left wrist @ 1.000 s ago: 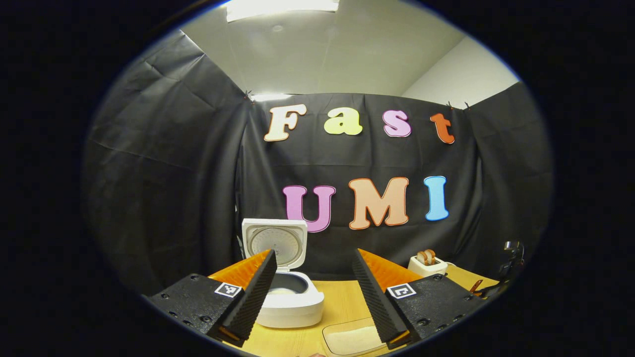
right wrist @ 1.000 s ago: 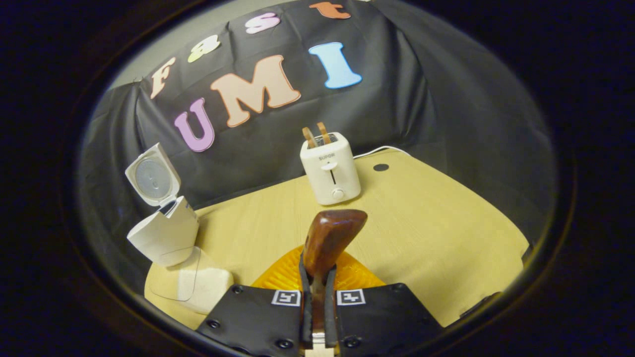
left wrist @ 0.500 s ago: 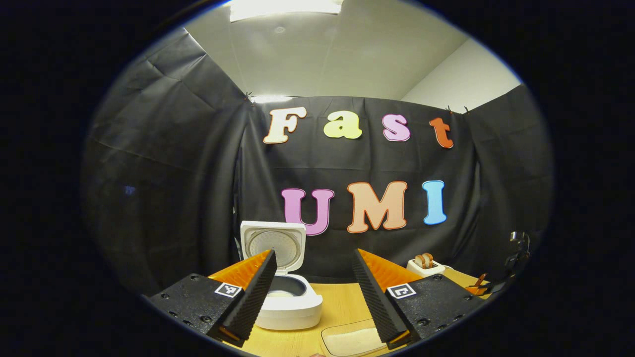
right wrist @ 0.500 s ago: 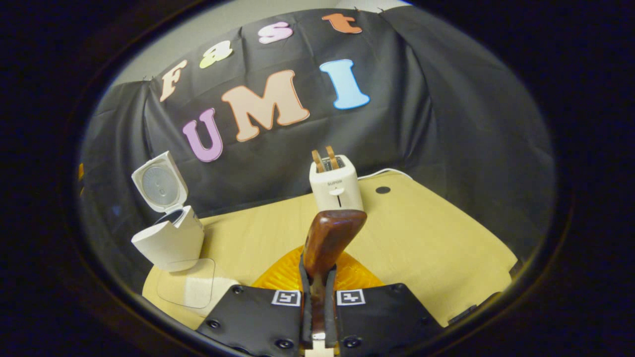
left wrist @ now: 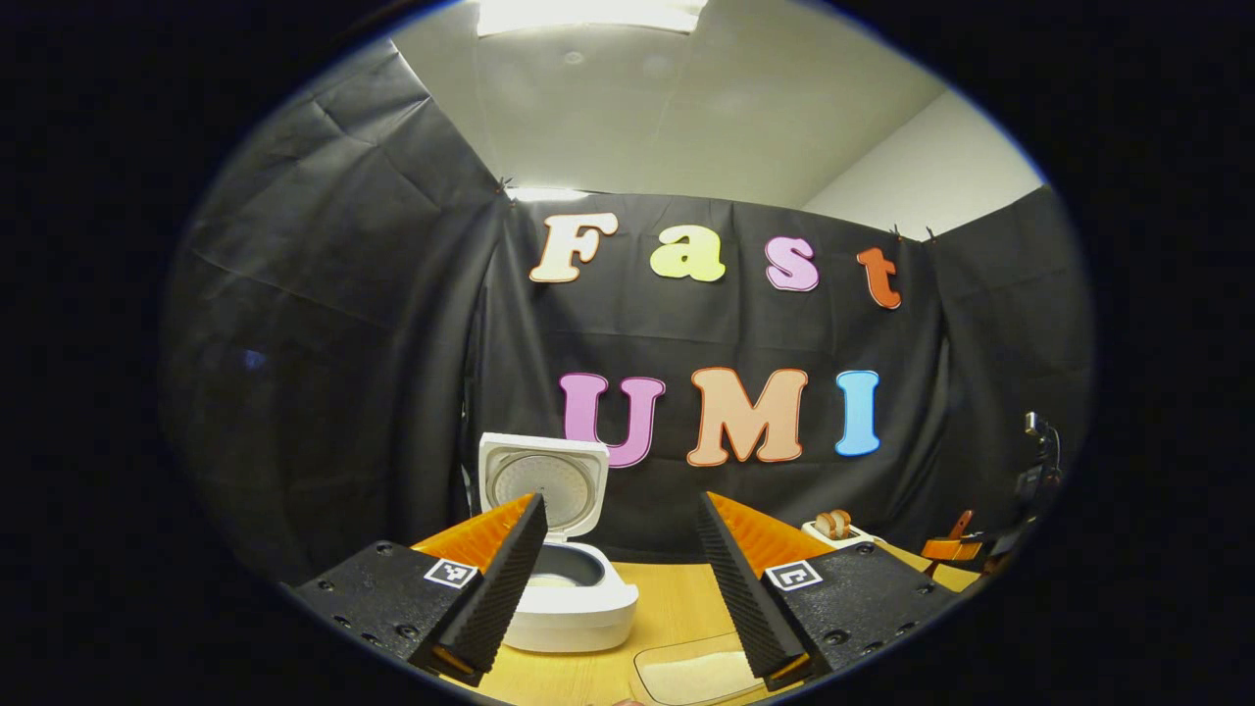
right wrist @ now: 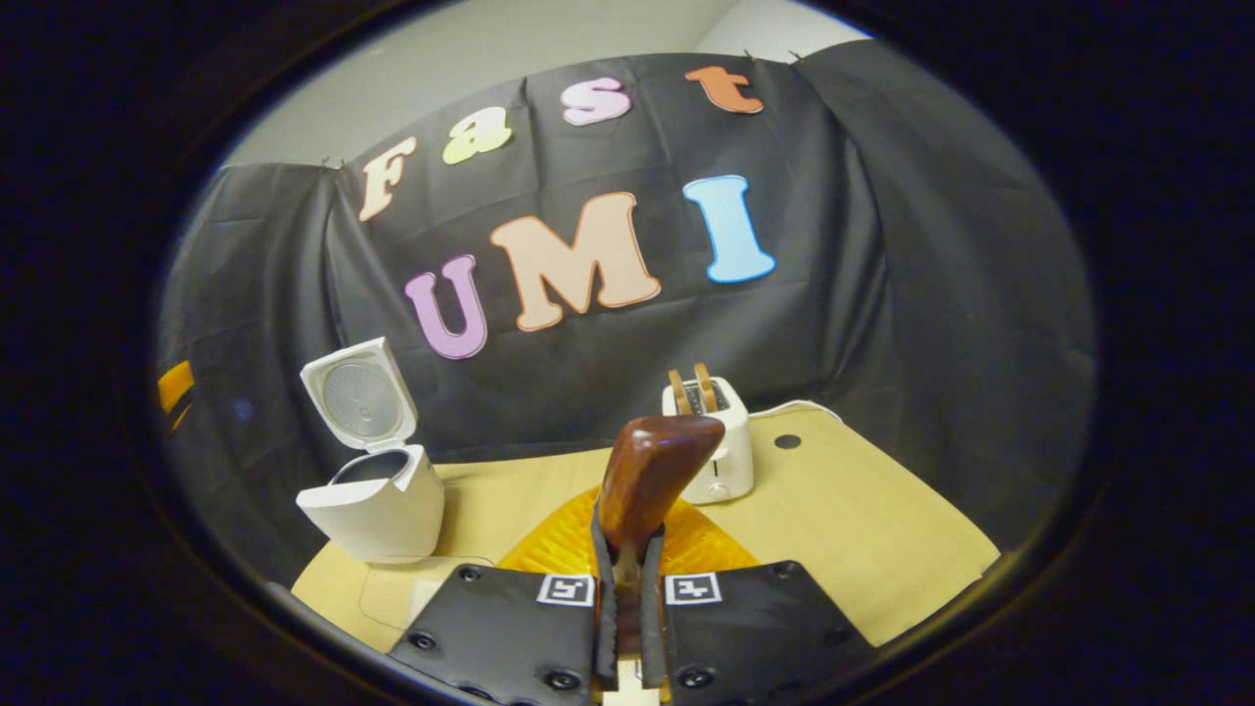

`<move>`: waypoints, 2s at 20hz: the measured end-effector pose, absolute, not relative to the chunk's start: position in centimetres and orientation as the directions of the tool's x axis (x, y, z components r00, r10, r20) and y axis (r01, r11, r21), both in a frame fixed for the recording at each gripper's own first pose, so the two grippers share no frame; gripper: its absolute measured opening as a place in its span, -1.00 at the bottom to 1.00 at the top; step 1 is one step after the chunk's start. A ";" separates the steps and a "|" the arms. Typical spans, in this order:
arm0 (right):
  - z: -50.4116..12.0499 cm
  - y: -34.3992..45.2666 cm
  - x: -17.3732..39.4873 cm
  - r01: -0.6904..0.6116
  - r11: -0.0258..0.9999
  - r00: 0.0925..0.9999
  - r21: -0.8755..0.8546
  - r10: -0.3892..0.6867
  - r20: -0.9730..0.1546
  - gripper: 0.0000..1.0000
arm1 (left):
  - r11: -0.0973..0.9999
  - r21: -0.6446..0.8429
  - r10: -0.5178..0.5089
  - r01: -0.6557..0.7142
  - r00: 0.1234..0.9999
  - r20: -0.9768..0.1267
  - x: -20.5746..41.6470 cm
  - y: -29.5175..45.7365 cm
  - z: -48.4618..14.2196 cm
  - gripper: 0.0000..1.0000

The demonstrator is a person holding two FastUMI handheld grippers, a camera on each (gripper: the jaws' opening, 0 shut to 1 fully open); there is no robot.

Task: Close the left gripper, press the button to open the rice cooker; take a wooden spoon from the chopstick holder with the right hand, scoop a spoonful of rice and pour it into the rice cooker, then put the wooden spoon back into the chopstick holder.

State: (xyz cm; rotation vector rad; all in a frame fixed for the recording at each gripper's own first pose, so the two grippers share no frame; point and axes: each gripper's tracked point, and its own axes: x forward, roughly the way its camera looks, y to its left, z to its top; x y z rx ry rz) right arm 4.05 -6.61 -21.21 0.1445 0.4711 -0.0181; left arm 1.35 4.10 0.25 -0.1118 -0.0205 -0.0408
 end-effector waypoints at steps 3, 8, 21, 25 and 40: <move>-20.0 -3.8 4.5 0.016 0.989 0.899 0.148 0.051 -0.435 -0.80 | 0.993 -0.114 -0.020 0.022 1.000 0.024 0.9 5.7 0.2 0.80; -20.0 2.5 5.1 -0.062 0.981 0.892 0.184 0.137 -0.431 -0.78 | 0.994 -0.105 0.024 -0.022 0.999 0.021 -0.3 8.9 0.1 0.80; -27.6 16.5 3.5 -0.240 0.968 0.835 0.074 0.245 -0.494 -0.75 | 0.995 -0.068 0.071 -0.072 0.997 -0.016 -2.7 15.2 -1.0 0.80; -30.6 16.8 2.6 -0.257 0.965 0.838 -0.054 0.195 -0.509 -0.80 | 0.994 -0.066 0.080 -0.082 0.996 -0.030 -3.0 16.8 -1.3 0.72; -36.5 19.6 0.5 -0.198 0.980 0.789 -0.012 0.152 -0.595 -0.75 | 0.994 -0.053 0.088 -0.091 0.995 -0.052 -3.4 19.8 -2.1 0.72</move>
